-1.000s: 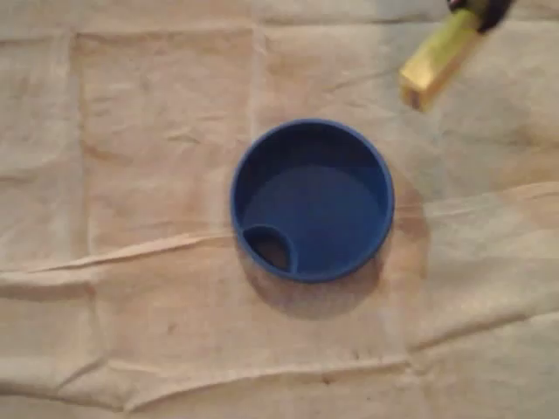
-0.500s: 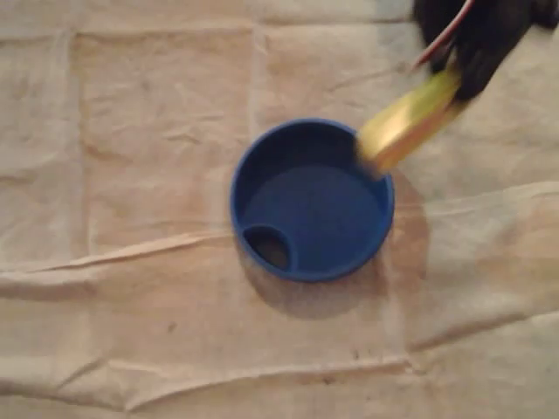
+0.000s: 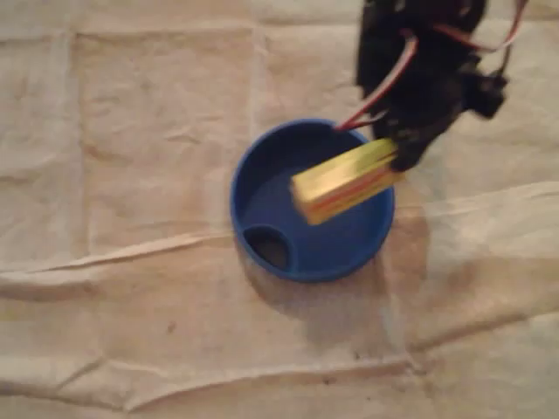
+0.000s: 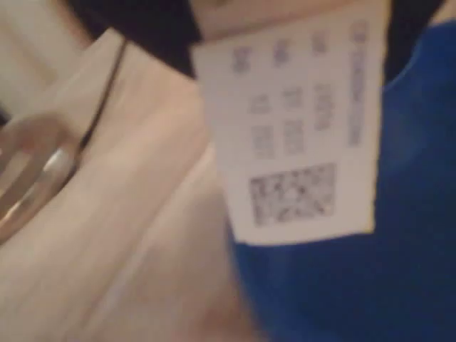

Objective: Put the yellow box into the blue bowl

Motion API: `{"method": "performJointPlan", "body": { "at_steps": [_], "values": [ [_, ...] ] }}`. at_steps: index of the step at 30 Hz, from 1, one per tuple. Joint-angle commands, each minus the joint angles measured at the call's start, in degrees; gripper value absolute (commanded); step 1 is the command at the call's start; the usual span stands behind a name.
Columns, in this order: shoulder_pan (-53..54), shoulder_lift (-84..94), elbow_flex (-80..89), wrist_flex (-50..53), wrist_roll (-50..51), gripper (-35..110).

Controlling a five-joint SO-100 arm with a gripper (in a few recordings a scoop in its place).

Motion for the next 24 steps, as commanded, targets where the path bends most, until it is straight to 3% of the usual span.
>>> {"method": "performJointPlan", "body": {
  "at_steps": [1, 24],
  "values": [
    [1.85, 1.41, -4.57, 0.00, -0.26, 0],
    [5.98, -3.52, -4.57, -4.83, -0.26, 0]
  ]
}}
